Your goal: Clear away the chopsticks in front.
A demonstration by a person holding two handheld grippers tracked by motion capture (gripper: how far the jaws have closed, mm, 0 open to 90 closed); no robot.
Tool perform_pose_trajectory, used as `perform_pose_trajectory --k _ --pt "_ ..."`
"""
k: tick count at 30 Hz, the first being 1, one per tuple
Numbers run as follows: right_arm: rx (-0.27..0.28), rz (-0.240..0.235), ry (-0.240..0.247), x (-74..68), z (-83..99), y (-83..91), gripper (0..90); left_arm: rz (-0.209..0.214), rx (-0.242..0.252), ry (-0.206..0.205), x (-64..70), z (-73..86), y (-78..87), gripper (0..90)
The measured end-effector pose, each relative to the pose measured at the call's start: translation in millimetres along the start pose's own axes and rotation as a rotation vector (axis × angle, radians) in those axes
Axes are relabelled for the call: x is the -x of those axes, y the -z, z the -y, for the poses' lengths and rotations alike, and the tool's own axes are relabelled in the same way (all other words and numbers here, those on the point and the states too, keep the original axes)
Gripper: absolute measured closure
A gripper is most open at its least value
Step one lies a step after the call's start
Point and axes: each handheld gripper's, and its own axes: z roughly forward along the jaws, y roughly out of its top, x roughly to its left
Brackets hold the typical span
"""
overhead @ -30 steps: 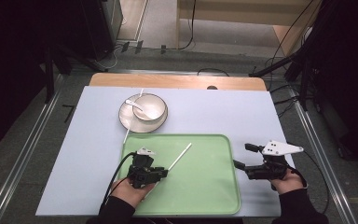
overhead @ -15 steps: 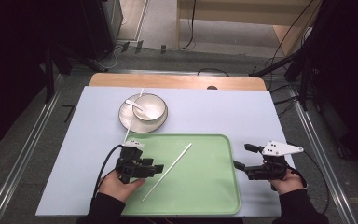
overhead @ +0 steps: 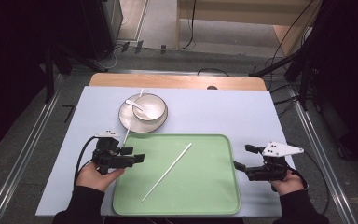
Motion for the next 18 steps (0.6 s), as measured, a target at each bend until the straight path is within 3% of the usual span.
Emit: perform_pose_trajectory --k 10,12,18 --pt "-0.008 0.004 -0.001 0.1 0.9 0.1 19.6 -0.019 0.005 0.019 -24.4 -14.2 13.7 33.8" --pt "-0.008 0.004 0.002 0.1 1.5 0.7 19.5 -0.052 0.026 0.022 -32.4 -24.1 16.9 34.0" --pt "-0.007 0.003 0.000 -0.7 2.3 2.0 19.5 -0.065 0.024 0.046 -45.4 -38.3 16.0 34.1"
